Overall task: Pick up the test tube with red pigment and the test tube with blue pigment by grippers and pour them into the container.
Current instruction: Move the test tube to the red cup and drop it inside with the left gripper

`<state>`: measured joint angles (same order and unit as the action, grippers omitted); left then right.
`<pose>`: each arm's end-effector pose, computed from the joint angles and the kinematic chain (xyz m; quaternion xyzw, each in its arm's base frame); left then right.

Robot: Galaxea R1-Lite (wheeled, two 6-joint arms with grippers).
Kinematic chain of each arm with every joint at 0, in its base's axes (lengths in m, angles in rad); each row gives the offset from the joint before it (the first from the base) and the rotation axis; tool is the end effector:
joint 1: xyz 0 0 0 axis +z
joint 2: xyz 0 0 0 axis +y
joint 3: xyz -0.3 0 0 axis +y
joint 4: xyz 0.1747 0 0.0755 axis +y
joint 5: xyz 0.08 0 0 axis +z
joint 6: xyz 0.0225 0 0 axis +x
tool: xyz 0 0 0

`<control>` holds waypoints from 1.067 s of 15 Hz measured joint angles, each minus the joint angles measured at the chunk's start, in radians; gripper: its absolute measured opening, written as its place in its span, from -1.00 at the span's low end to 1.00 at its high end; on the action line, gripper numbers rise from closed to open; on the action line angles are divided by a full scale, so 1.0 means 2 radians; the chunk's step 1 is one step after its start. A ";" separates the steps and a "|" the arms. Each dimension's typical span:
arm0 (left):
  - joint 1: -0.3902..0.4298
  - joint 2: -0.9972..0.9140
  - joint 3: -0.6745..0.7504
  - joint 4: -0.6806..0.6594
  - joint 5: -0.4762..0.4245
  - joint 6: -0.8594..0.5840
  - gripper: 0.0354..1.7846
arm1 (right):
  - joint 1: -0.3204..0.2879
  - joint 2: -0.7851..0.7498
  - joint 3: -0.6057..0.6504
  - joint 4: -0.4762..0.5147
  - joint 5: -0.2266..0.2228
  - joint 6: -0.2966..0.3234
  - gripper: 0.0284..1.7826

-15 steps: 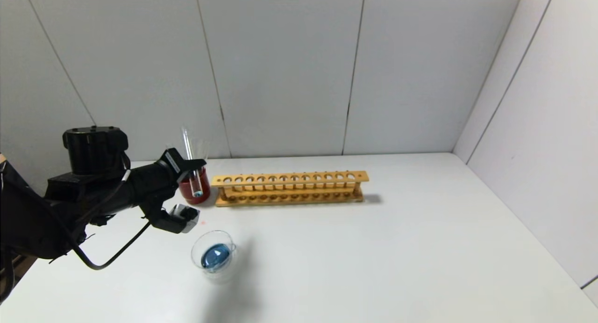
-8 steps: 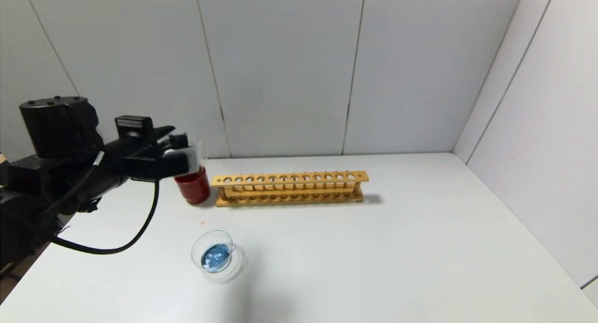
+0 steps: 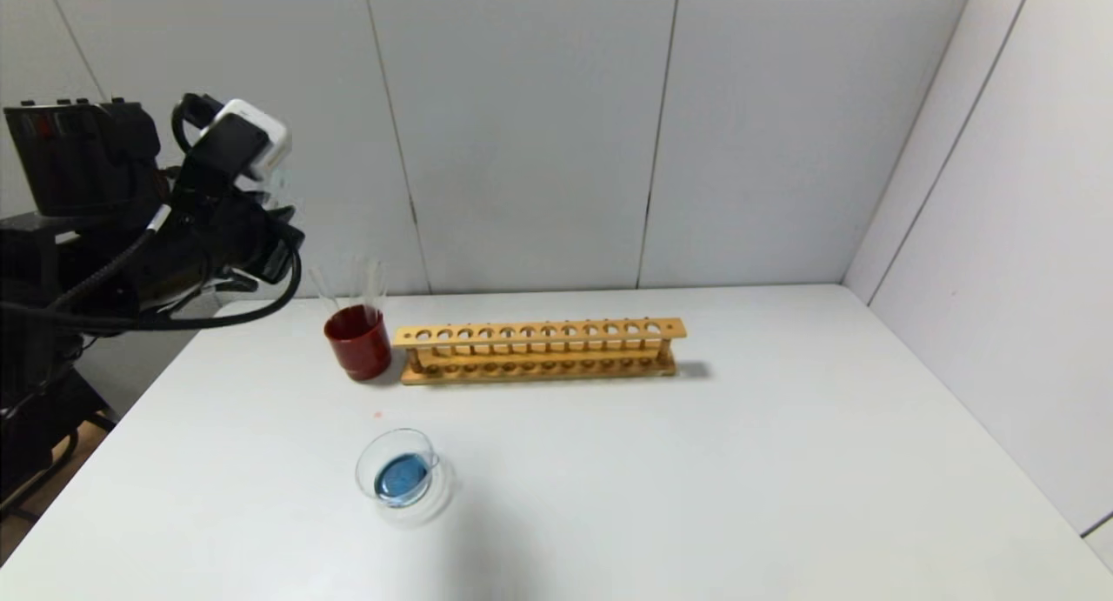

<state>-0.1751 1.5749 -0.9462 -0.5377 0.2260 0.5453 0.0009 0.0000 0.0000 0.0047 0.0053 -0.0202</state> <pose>0.2849 -0.0453 0.2491 0.2776 0.0498 0.0125 0.9593 -0.0228 0.0001 0.0750 -0.0101 0.0023 0.0031 0.9999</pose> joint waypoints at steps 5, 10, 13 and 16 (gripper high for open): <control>0.015 0.046 -0.024 -0.019 0.000 -0.273 -0.68 | 0.000 0.000 0.000 0.000 0.000 0.000 0.96; 0.042 0.103 0.019 -0.127 0.005 -0.404 -0.68 | 0.000 0.000 0.000 0.000 0.000 0.000 0.96; 0.048 0.149 0.051 -0.238 0.007 -0.425 -0.68 | 0.000 0.000 0.000 0.000 0.000 0.000 0.96; 0.050 0.189 0.081 -0.311 0.025 -0.439 -0.68 | 0.000 0.000 0.000 0.000 0.000 0.000 0.96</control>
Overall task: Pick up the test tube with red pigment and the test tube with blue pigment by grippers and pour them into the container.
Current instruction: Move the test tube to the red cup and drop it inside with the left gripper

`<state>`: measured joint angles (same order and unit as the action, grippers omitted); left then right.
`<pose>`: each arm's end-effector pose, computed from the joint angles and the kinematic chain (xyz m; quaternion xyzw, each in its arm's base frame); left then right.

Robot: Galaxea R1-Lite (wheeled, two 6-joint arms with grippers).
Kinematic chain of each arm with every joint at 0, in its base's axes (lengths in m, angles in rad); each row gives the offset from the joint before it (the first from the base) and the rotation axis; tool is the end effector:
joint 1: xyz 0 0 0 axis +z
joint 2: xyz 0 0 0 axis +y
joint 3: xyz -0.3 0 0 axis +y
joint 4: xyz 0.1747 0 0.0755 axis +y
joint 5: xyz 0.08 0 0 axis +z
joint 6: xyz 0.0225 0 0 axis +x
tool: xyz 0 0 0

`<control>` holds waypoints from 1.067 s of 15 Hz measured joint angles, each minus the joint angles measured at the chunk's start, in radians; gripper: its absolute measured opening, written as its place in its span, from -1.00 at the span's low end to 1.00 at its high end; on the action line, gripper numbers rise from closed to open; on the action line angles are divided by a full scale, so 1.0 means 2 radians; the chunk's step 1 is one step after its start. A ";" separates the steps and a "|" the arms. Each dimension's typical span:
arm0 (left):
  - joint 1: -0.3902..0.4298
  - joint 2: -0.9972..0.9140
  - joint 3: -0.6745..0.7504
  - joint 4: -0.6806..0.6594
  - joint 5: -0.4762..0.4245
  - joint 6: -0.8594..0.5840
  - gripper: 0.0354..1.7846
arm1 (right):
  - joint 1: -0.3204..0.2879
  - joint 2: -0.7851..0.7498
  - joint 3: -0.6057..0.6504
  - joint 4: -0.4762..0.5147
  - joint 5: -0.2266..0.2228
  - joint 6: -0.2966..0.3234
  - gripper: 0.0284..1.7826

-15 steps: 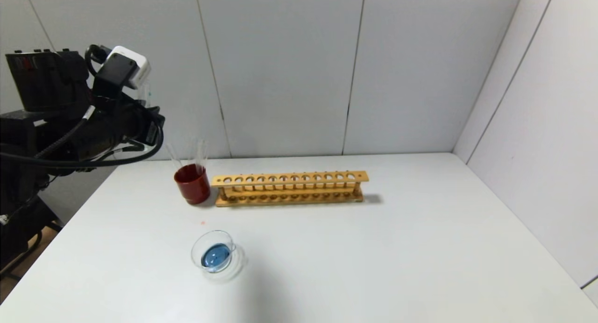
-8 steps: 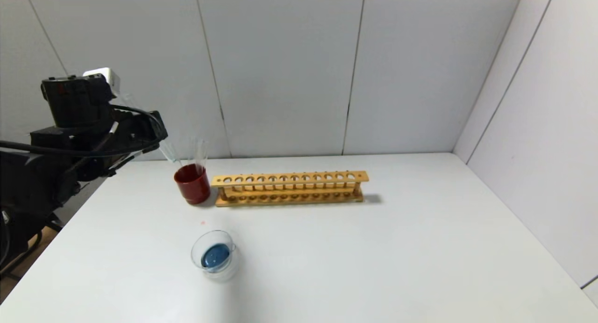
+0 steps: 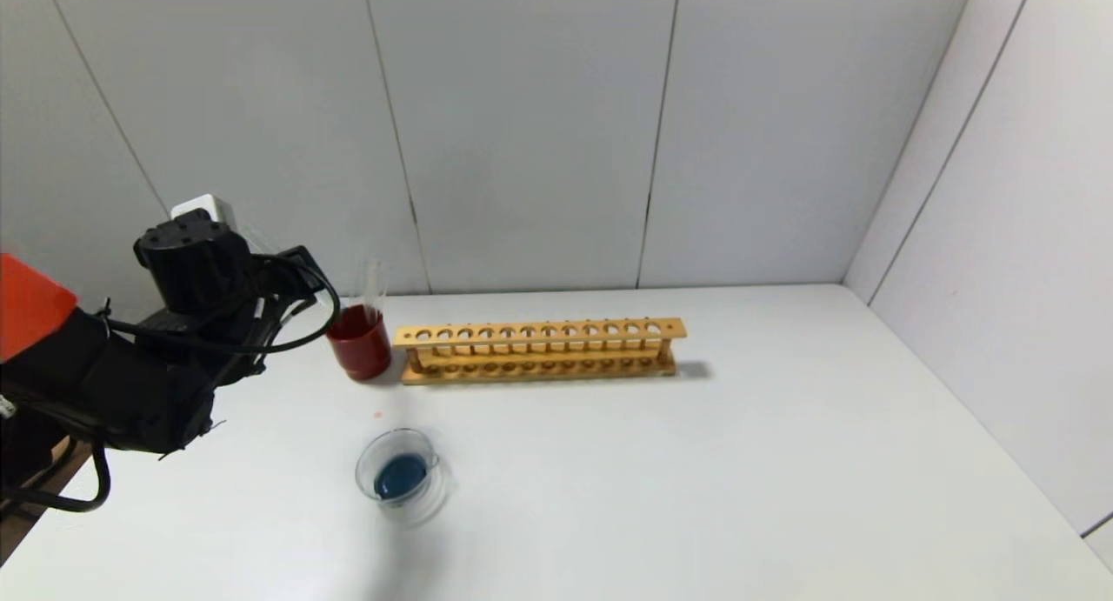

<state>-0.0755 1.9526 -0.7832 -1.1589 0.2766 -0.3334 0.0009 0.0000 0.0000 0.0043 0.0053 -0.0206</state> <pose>0.3506 -0.0204 0.1460 -0.1642 -0.0116 0.0998 0.9813 -0.0228 0.0001 0.0751 -0.0103 0.0021 0.0031 0.9999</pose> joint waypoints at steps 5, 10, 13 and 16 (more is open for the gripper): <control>-0.001 0.027 0.022 -0.016 0.001 -0.003 -0.68 | 0.000 0.000 0.000 0.000 0.000 0.000 0.96; -0.006 0.045 0.028 -0.045 0.000 -0.001 -0.68 | 0.000 0.000 0.000 0.000 0.000 0.000 0.96; -0.014 0.050 0.026 -0.046 0.000 0.001 -0.68 | 0.000 0.000 0.000 0.000 0.000 0.000 0.96; -0.018 0.058 0.024 -0.049 0.000 0.002 -0.68 | 0.000 0.000 0.000 0.000 0.000 0.000 0.96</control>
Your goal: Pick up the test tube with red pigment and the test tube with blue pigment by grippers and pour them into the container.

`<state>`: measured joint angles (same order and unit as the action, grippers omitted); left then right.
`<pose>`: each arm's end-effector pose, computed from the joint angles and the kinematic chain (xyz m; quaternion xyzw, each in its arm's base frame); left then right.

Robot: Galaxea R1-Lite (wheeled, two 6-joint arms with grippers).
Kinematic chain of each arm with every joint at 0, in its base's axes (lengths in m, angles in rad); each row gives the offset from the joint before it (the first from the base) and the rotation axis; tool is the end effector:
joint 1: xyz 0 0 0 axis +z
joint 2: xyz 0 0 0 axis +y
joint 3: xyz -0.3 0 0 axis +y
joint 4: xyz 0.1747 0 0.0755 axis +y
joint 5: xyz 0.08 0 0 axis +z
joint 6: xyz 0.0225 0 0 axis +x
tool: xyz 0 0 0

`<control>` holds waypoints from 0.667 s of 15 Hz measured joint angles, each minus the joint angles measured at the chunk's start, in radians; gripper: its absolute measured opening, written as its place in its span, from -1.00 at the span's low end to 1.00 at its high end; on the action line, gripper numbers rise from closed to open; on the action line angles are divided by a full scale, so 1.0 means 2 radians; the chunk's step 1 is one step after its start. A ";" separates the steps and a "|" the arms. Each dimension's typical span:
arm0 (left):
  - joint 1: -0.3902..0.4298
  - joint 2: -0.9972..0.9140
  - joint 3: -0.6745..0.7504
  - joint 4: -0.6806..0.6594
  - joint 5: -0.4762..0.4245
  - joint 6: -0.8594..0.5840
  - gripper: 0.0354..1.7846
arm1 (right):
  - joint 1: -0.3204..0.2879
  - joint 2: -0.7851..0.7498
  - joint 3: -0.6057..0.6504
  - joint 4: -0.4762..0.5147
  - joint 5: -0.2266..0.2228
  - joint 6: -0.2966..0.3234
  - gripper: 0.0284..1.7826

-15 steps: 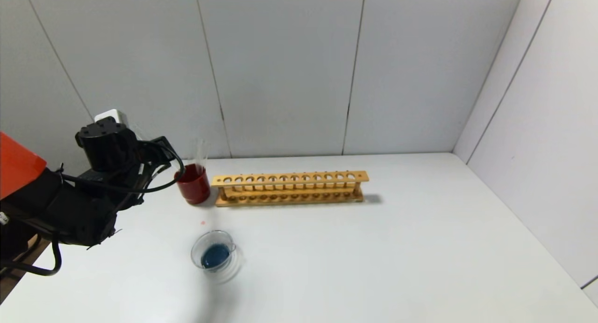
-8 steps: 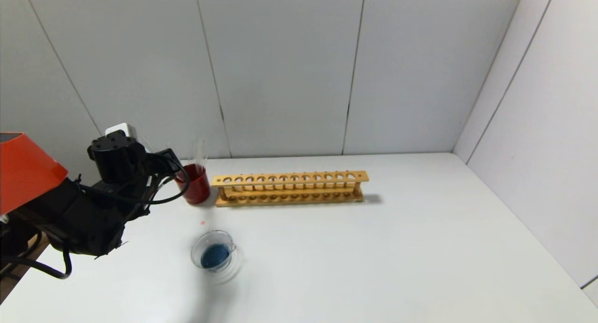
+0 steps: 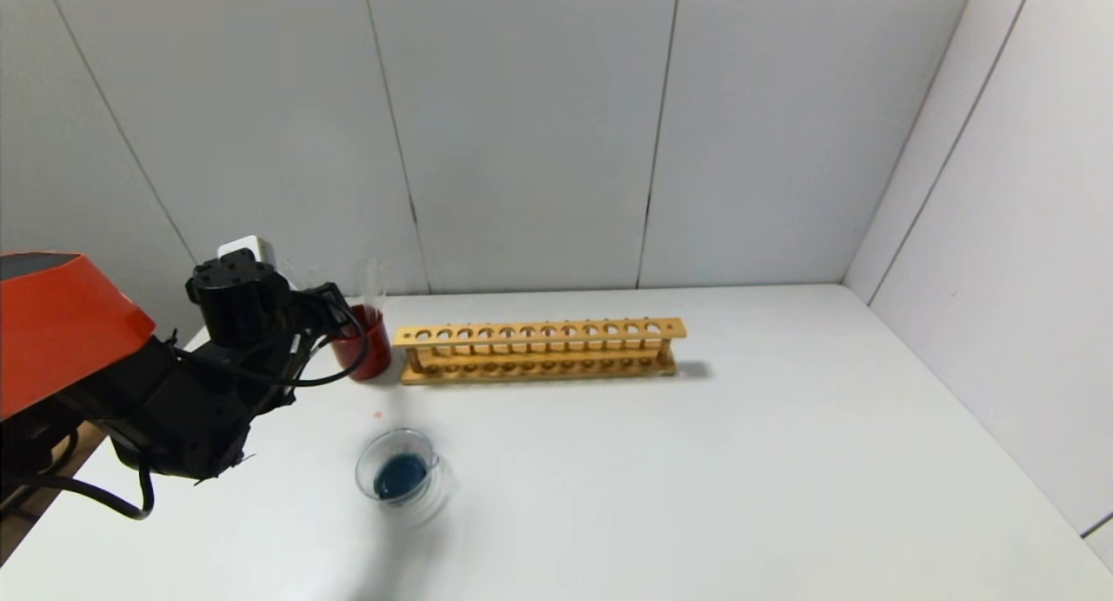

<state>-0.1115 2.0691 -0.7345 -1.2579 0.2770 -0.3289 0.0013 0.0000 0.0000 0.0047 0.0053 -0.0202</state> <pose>0.3575 -0.0338 0.1035 -0.1557 0.0236 0.0876 0.9836 -0.0228 0.0001 0.0750 -0.0101 0.0023 0.0033 0.9999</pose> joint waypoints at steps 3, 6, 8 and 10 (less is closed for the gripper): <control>-0.001 0.004 -0.001 0.000 0.001 0.001 -0.62 | 0.000 0.000 0.000 0.000 0.000 0.000 0.96; -0.001 0.006 -0.001 0.000 0.001 0.001 -0.33 | 0.000 0.000 0.000 0.000 0.000 0.000 0.96; -0.001 0.006 -0.001 -0.001 0.001 0.002 0.04 | 0.000 0.000 0.000 0.000 0.000 0.000 0.96; -0.001 0.000 -0.001 -0.001 0.001 0.008 0.43 | 0.000 0.000 0.000 0.000 0.000 0.000 0.96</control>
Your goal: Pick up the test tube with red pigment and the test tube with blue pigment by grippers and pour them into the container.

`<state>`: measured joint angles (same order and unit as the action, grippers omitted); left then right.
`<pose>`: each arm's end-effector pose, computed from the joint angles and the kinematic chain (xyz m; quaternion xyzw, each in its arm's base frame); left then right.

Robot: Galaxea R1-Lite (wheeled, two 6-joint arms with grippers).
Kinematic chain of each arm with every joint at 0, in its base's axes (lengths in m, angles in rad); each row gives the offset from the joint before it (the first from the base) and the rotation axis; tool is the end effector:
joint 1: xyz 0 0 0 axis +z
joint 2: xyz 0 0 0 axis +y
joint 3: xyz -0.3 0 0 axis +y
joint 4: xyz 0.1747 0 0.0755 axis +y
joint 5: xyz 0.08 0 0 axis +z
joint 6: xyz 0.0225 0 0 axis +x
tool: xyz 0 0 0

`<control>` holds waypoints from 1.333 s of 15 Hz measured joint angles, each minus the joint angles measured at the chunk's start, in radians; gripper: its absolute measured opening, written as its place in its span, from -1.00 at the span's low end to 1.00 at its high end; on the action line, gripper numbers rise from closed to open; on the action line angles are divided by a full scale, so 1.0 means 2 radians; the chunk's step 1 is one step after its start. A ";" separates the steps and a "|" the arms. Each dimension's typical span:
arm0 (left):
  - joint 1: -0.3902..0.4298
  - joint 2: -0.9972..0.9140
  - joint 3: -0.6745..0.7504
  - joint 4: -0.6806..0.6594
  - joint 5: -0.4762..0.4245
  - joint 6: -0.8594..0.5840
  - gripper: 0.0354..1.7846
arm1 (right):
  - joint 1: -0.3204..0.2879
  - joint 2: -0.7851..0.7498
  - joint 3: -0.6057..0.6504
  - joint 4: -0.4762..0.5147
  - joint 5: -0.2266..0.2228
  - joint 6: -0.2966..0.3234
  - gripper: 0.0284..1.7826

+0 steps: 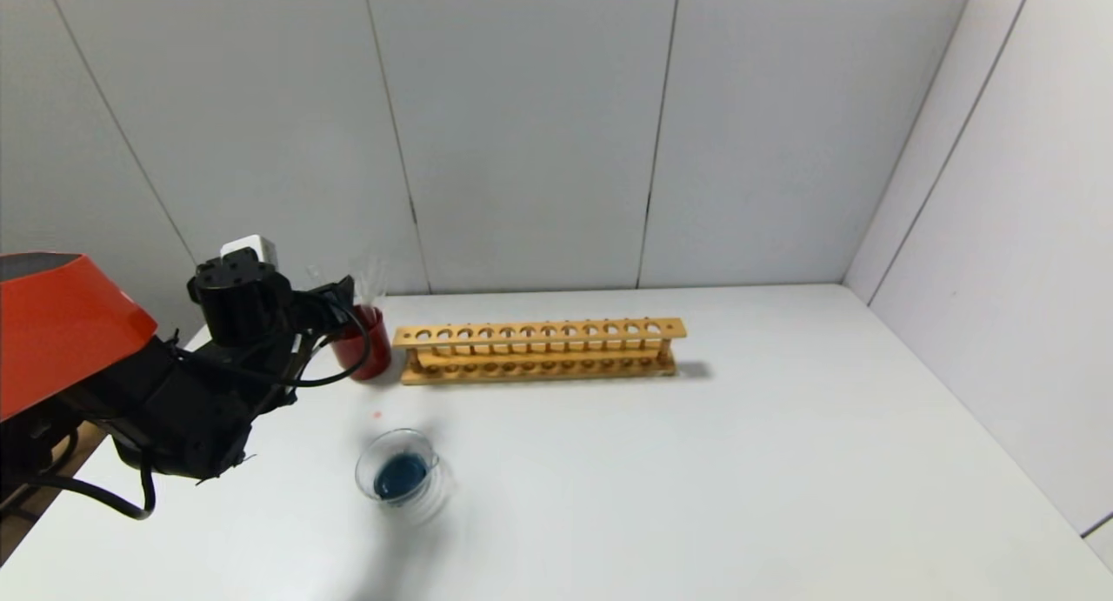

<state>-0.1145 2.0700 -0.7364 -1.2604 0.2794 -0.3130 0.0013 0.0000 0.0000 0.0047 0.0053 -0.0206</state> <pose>0.3578 -0.0349 0.1039 -0.1482 0.0226 0.0869 0.9849 -0.0228 0.0001 0.0750 -0.0103 0.0023 0.0033 0.9999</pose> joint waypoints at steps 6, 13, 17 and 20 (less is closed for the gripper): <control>-0.002 -0.070 -0.012 0.029 -0.002 0.082 0.96 | 0.000 0.000 0.000 0.000 0.000 0.000 0.96; -0.003 -0.327 0.051 0.173 0.053 0.144 0.96 | 0.000 0.000 0.000 0.000 0.000 0.000 0.96; -0.003 -0.530 0.129 0.278 0.087 0.170 0.96 | 0.000 0.000 0.000 0.000 0.000 0.000 0.96; 0.012 -0.681 0.182 0.378 0.097 0.177 0.96 | 0.000 0.000 0.000 0.000 0.000 0.000 0.96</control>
<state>-0.0898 0.7081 -0.3721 -0.5045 0.4728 0.0417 0.0013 0.0000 0.0000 0.0047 0.0057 -0.0202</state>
